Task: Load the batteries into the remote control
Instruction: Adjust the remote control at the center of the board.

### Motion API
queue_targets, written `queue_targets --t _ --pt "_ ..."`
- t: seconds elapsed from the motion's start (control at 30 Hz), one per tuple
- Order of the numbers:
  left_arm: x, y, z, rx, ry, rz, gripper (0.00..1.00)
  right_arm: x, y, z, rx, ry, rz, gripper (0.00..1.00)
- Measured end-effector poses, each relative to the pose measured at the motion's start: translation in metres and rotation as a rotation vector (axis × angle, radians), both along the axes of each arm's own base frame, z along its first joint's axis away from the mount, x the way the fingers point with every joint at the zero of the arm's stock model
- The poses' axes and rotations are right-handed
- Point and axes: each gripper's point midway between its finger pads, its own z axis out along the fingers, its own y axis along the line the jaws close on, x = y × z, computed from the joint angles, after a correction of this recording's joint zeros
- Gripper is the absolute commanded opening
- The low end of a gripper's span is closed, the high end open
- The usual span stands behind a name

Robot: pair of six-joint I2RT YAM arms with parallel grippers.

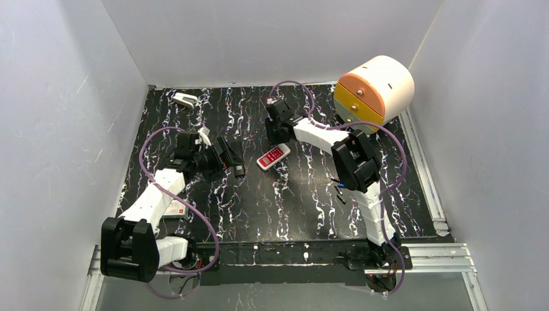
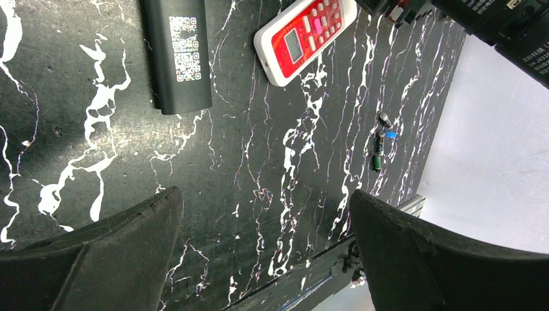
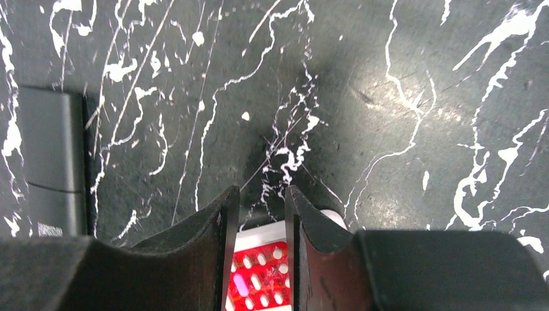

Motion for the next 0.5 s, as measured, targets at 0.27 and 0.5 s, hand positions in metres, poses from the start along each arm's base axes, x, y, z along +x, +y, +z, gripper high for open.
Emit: queue_targets --t 0.27,0.5 --pt "-0.001 -0.002 -0.005 0.004 0.016 -0.009 0.98 -0.023 -0.014 -0.012 -0.070 0.055 0.094 0.40" --pt "-0.004 -0.006 -0.012 0.008 0.039 -0.026 0.98 -0.062 -0.034 -0.013 -0.096 0.164 0.123 0.40"
